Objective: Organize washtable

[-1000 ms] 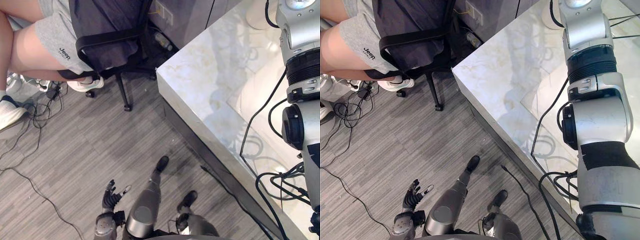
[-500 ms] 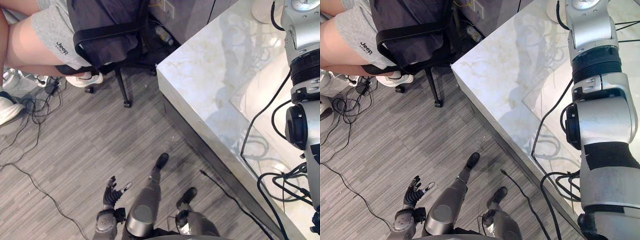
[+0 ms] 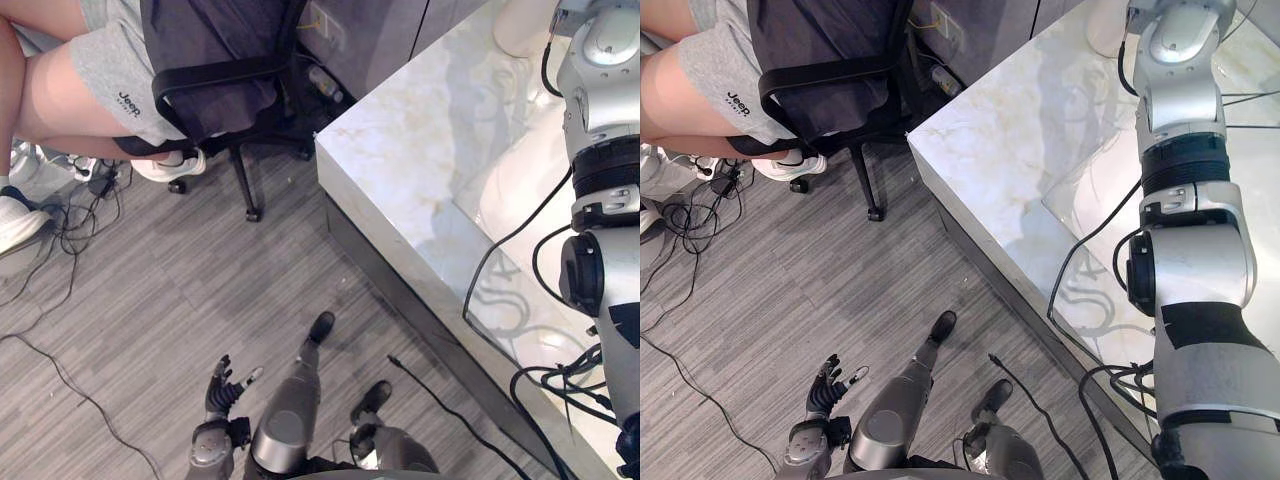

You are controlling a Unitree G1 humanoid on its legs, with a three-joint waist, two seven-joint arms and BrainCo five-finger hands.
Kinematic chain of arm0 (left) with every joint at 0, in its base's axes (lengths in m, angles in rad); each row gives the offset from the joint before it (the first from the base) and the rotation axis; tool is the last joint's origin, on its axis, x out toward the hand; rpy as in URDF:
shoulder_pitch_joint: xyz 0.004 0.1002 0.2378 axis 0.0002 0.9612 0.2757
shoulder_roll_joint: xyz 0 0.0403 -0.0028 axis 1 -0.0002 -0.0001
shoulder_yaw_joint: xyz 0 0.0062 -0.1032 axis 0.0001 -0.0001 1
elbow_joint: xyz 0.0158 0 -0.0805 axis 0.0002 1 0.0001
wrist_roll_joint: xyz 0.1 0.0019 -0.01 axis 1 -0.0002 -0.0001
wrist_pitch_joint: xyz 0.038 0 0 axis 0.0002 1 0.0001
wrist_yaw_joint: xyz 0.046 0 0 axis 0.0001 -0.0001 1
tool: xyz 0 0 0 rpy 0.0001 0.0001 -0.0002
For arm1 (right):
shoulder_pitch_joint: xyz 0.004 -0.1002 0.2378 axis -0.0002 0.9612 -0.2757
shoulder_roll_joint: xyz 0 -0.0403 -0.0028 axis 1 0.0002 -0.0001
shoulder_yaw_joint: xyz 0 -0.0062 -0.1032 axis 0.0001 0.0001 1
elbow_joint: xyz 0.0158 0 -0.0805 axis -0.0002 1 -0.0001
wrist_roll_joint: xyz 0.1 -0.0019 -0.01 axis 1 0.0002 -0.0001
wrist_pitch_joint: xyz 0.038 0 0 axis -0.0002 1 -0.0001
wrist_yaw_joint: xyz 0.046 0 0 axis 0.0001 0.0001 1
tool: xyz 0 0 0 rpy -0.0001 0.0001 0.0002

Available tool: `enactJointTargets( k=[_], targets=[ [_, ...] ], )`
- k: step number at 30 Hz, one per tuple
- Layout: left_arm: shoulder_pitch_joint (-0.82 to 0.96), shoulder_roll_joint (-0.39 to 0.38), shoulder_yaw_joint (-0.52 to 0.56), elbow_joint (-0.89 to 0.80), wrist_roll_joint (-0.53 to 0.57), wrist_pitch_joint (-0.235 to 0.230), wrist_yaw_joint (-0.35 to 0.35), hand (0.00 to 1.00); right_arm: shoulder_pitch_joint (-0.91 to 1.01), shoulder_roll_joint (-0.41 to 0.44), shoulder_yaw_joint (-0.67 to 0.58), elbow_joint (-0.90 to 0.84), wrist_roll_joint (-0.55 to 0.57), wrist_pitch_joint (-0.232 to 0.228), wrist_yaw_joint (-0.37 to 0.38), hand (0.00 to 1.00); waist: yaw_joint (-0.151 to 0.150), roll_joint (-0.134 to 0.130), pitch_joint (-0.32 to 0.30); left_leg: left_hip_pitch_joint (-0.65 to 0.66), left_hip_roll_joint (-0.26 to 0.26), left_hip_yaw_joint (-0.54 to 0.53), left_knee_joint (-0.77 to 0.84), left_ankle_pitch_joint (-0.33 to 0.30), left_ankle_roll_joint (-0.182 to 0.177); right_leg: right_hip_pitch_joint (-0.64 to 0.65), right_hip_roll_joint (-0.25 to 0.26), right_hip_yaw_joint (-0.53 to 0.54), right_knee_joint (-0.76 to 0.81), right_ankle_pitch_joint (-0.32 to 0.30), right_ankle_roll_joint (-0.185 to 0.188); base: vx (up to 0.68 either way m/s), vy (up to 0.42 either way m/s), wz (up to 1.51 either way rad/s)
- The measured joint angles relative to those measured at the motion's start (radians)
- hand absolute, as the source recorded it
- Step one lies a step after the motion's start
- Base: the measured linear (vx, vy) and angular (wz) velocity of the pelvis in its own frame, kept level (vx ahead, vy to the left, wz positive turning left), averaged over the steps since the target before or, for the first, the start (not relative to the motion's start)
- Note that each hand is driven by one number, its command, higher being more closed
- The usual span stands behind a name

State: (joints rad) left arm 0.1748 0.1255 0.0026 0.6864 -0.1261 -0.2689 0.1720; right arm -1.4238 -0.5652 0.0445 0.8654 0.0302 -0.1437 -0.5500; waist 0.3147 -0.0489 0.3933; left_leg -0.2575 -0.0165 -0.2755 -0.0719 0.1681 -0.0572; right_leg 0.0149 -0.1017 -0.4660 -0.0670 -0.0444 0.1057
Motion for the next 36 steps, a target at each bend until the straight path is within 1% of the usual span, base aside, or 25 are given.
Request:
enactJointTargets(
  k=[4, 6, 10, 11, 13, 15, 18, 21, 23, 24, 26, 28, 30, 31, 32, 33, 34, 35, 36],
  targets=[
    [0.000, 0.003, -0.001, 0.012, -0.002, 0.000, -0.018, 0.00, 0.022, 0.009, 0.000, -0.035, -0.001, -0.002, -0.015, 0.00, -0.002, 0.000, -0.004, 0.020, 0.000, 0.001, -0.006, 0.001, 0.000, 0.017, -0.001, 0.001, -0.001, 0.000, 0.000, -0.01, 0.018, 0.00],
    [0.002, 0.005, -0.009, 0.031, -0.003, 0.003, -0.018, 0.00, 0.042, 0.017, 0.000, -0.036, -0.001, -0.003, -0.015, 0.00, -0.002, -0.002, -0.045, 0.022, 0.001, 0.002, -0.021, 0.010, 0.000, 0.014, -0.001, 0.001, -0.004, 0.000, 0.000, -0.01, 0.015, 0.01],
    [0.003, 0.005, -0.016, 0.033, -0.019, 0.009, -0.019, 0.00, 0.050, 0.038, 0.001, -0.041, 0.000, -0.003, -0.015, 0.00, -0.009, -0.004, -0.075, 0.031, 0.002, 0.003, -0.021, 0.010, 0.000, 0.016, -0.001, 0.004, -0.003, 0.000, 0.000, -0.03, 0.032, -0.01],
    [0.003, 0.008, -0.021, 0.039, -0.019, 0.009, -0.019, 0.00, 0.061, 0.040, 0.002, -0.065, 0.000, -0.004, -0.015, 0.00, -0.009, -0.005, -0.084, 0.032, 0.002, 0.003, -0.021, 0.010, 0.000, 0.016, -0.001, 0.005, -0.002, 0.000, 0.000, -0.05, 0.025, -0.02],
    [0.003, 0.009, -0.021, 0.045, -0.019, 0.010, -0.019, 0.00, 0.062, 0.041, 0.004, -0.085, 0.000, -0.006, -0.015, 0.00, -0.012, -0.007, -0.091, 0.034, 0.004, 0.005, -0.021, 0.010, 0.000, 0.017, 0.000, 0.006, -0.001, 0.000, 0.000, -0.04, 0.025, -0.03],
    [0.004, 0.016, -0.022, 0.058, -0.019, 0.010, -0.019, 0.00, 0.062, 0.051, 0.005, -0.115, 0.000, -0.009, -0.015, 0.00, -0.024, -0.015, -0.099, 0.036, 0.005, 0.005, -0.022, 0.010, 0.000, 0.018, 0.001, 0.007, 0.000, 0.000, 0.000, -0.04, 0.024, -0.02],
    [0.004, 0.023, -0.022, 0.062, -0.019, 0.011, -0.019, 0.00, 0.062, 0.056, 0.005, -0.153, 0.000, -0.011, -0.018, 0.00, -0.028, -0.026, -0.107, 0.040, 0.008, 0.011, -0.022, 0.010, 0.000, 0.019, 0.002, 0.012, 0.001, 0.000, 0.000, -0.02, 0.024, -0.05],
    [0.005, 0.024, -0.022, 0.065, -0.019, 0.011, -0.019, 0.00, 0.062, 0.056, 0.005, -0.190, 0.000, -0.014, -0.020, 0.00, -0.029, -0.028, -0.111, 0.043, 0.009, 0.011, -0.022, 0.010, 0.000, 0.025, 0.003, 0.010, 0.000, 0.000, -0.001, 0.00, 0.006, 0.01],
    [0.005, 0.024, -0.022, 0.065, -0.019, 0.016, -0.019, 0.00, 0.062, 0.054, 0.003, -0.242, -0.001, -0.029, -0.039, 0.00, -0.032, -0.029, -0.112, 0.049, 0.008, 0.008, -0.022, 0.010, 0.000, 0.033, 0.004, 0.006, -0.003, 0.000, -0.001, -0.01, 0.018, 0.05],
    [0.005, 0.025, -0.022, 0.065, -0.019, 0.018, -0.019, 0.00, 0.062, 0.052, 0.003, -0.259, -0.002, -0.030, -0.042, 0.00, -0.034, -0.029, -0.113, 0.050, 0.008, 0.007, -0.022, 0.010, 0.000, 0.034, 0.005, 0.006, -0.003, 0.000, -0.001, -0.02, 0.014, 0.04],
    [0.014, 0.025, -0.017, 0.067, -0.019, 0.020, -0.019, 0.00, 0.062, 0.045, 0.002, -0.316, -0.003, -0.035, -0.048, 0.00, -0.051, -0.036, -0.127, 0.050, 0.008, 0.005, -0.022, 0.010, 0.000, 0.037, 0.005, 0.002, -0.005, 0.000, 0.000, -0.01, 0.006, 0.02],
    [0.027, 0.026, -0.008, 0.068, -0.019, 0.020, -0.019, 0.00, 0.065, 0.034, 0.002, -0.362, -0.006, -0.042, -0.057, 0.00, -0.066, -0.049, -0.148, 0.050, 0.007, 0.006, -0.022, 0.010, 0.000, 0.036, 0.005, 0.004, -0.007, 0.000, 0.000, 0.00, 0.000, 0.00],
    [0.040, 0.030, -0.005, 0.070, -0.019, 0.021, -0.019, 0.00, 0.093, -0.019, 0.002, -0.459, -0.025, -0.048, -0.057, 0.00, -0.086, -0.064, -0.164, 0.061, 0.007, 0.008, -0.022, 0.009, 0.000, 0.045, 0.005, 0.005, -0.007, 0.000, 0.000, 0.00, 0.000, 0.00],
    [0.042, 0.030, -0.001, 0.070, -0.018, 0.021, -0.019, 0.00, 0.107, -0.036, 0.001, -0.485, -0.031, -0.050, -0.056, 0.00, -0.089, -0.067, -0.168, 0.064, 0.007, 0.010, -0.022, 0.009, 0.000, 0.048, 0.004, 0.007, -0.007, 0.000, 0.000, -0.04, 0.026, -0.05],
    [0.046, 0.029, 0.006, 0.077, -0.018, 0.024, -0.019, 0.00, 0.145, -0.067, -0.004, -0.539, -0.039, -0.056, -0.056, 0.00, -0.099, -0.071, -0.184, 0.067, 0.008, 0.017, -0.023, 0.009, 0.000, 0.049, 0.003, 0.009, -0.006, 0.000, 0.000, -0.05, 0.027, -0.08],
    [0.053, 0.030, 0.013, 0.081, -0.018, 0.025, -0.019, 0.00, 0.187, -0.092, -0.018, -0.592, -0.042, -0.071, -0.055, 0.00, -0.113, -0.076, -0.195, 0.073, 0.009, 0.024, -0.023, 0.009, -0.001, 0.052, 0.003, 0.014, -0.004, 0.000, 0.000, -0.06, 0.029, -0.12],
    [0.056, 0.030, 0.016, 0.084, -0.018, 0.025, -0.019, 0.00, 0.214, -0.104, -0.032, -0.622, -0.042, -0.078, -0.054, 0.00, -0.117, -0.079, -0.203, 0.075, 0.011, 0.030, -0.023, 0.008, -0.001, 0.052, 0.003, 0.020, -0.004, 0.000, 0.000, -0.06, 0.028, -0.20],
    [0.064, 0.029, 0.029, 0.092, -0.018, 0.025, -0.019, 0.00, 0.266, -0.125, -0.062, -0.665, -0.044, -0.093, -0.054, 0.00, -0.131, -0.085, -0.217, 0.081, 0.013, 0.038, -0.023, 0.008, 0.000, 0.051, 0.002, 0.029, -0.004, 0.000, -0.001, -0.05, 0.021, -0.19],
    [0.067, 0.029, 0.034, 0.099, -0.017, 0.026, -0.019, 0.00, 0.293, -0.136, -0.079, -0.685, -0.048, -0.097, -0.053, 0.00, -0.139, -0.086, -0.224, 0.083, 0.013, 0.040, -0.023, 0.007, 0.000, 0.051, 0.001, 0.032, -0.003, 0.000, -0.001, -0.07, 0.026, -0.19]
  ],
)
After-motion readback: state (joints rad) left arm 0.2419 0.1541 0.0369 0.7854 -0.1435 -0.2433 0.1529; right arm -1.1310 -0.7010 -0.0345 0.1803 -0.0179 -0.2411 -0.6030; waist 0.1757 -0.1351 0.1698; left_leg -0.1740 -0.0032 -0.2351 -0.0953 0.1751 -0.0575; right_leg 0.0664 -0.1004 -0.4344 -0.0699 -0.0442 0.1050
